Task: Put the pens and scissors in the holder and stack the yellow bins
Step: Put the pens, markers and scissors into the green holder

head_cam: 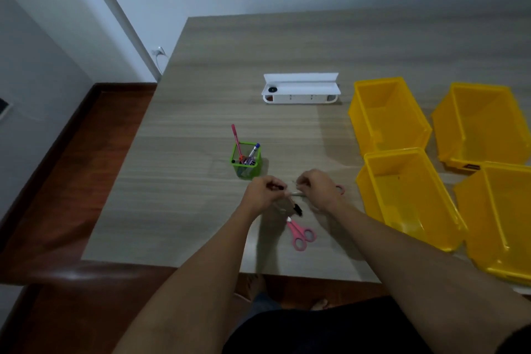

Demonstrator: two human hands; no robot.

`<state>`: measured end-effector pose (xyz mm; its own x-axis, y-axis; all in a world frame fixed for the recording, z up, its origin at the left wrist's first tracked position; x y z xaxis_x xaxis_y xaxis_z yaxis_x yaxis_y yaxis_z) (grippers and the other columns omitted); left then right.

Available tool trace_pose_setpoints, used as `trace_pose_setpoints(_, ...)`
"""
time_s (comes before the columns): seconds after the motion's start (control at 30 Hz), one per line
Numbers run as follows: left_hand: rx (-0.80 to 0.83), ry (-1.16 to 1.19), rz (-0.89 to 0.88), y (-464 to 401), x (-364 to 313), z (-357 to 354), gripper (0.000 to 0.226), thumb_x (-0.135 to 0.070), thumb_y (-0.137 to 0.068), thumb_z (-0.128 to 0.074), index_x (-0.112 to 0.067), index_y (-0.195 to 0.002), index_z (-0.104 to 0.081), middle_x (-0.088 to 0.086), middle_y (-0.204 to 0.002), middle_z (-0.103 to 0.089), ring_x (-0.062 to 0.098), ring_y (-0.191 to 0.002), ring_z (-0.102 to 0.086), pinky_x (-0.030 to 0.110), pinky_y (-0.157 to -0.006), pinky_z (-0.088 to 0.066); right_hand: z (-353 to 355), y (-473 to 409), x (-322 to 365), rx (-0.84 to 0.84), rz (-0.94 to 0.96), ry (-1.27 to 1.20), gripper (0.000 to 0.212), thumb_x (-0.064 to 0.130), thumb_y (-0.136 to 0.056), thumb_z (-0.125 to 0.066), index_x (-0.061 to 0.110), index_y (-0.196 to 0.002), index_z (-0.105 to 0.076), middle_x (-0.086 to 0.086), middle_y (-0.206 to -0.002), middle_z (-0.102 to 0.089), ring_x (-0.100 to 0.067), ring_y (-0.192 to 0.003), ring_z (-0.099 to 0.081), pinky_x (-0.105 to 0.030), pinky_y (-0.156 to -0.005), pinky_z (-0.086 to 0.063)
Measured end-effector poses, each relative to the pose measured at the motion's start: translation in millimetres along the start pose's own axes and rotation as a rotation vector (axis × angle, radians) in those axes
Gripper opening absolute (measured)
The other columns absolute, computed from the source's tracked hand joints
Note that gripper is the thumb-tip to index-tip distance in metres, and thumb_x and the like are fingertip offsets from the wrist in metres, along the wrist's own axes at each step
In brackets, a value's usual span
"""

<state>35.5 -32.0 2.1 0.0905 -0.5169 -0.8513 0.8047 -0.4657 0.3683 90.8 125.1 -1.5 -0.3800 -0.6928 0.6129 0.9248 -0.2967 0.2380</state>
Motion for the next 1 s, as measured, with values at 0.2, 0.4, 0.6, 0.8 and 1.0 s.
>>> trace_pose_setpoints(0.2,-0.209,0.126,-0.109,-22.1,-57.3,62.6,0.028,0.003,-0.07,-0.082,-0.004,-0.084,-0.058,0.001,-0.066,-0.055,0.012,-0.062,-0.055,0.013,-0.058,-0.05,39.3,-29.9,65.0,-0.162,0.01,-0.322,0.01,0.013,-0.081,-0.072,0.006,-0.089,-0.072,-0.006,-0.079,-0.068,-0.017,-0.073,-0.062,-0.029,-0.072,-0.05)
trace_pose_setpoints(0.4,-0.355,0.129,-0.235,-43.3,-94.0,126.7,0.03,-0.013,-0.071,-0.084,0.001,-0.091,-0.066,0.01,-0.081,-0.067,0.02,-0.077,-0.064,0.033,-0.076,-0.056,60.9,-55.7,120.8,-0.288,0.066,-0.489,0.014,0.015,-0.083,-0.072,0.007,-0.093,-0.07,-0.007,-0.087,-0.07,-0.015,-0.078,-0.064,-0.025,-0.075,-0.052)
trace_pose_setpoints(0.6,-0.398,0.06,-0.283,-54.6,-100.9,159.7,0.026,-0.013,-0.076,-0.08,-0.003,-0.096,-0.066,0.002,-0.083,-0.065,0.011,-0.075,-0.061,0.024,-0.074,-0.055,60.6,-76.3,143.4,-0.328,0.077,-0.549,0.012,0.014,-0.083,-0.072,0.007,-0.093,-0.069,-0.008,-0.09,-0.072,-0.016,-0.079,-0.066,-0.015,-0.068,-0.05)
trace_pose_setpoints(0.8,-0.337,-0.026,-0.286,-72.9,-84.4,167.3,0.023,-0.01,-0.078,-0.078,-0.004,-0.096,-0.065,0.001,-0.083,-0.065,0.005,-0.069,-0.058,0.008,-0.063,-0.05,43.7,-95.4,156.2,-0.317,0.054,-0.56,0.012,0.013,-0.084,-0.072,0.008,-0.094,-0.068,-0.005,-0.087,-0.069,-0.014,-0.076,-0.066,-0.01,-0.065,-0.047)
trace_pose_setpoints(1.0,-0.249,-0.087,-0.26,-90.1,-66.5,158.7,0.024,-0.005,-0.077,-0.078,0.0,-0.096,-0.065,-0.005,-0.072,-0.058,0.004,-0.064,-0.055,0.003,-0.058,-0.046,20.7,-111.0,155.5,-0.301,0.011,-0.565,0.014,0.009,-0.083,-0.071,0.004,-0.096,-0.067,-0.007,-0.088,-0.069,-0.016,-0.075,-0.065,-0.01,-0.063,-0.049)
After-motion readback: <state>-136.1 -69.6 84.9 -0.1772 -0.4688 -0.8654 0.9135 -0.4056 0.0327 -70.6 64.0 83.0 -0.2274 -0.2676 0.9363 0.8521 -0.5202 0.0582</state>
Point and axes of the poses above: each hand's wrist, its own y-axis away from the middle knuckle, its own z-axis out of the back of the hand, x = y × z, the point moved 4 cm from there along -y, towards the middle knuckle
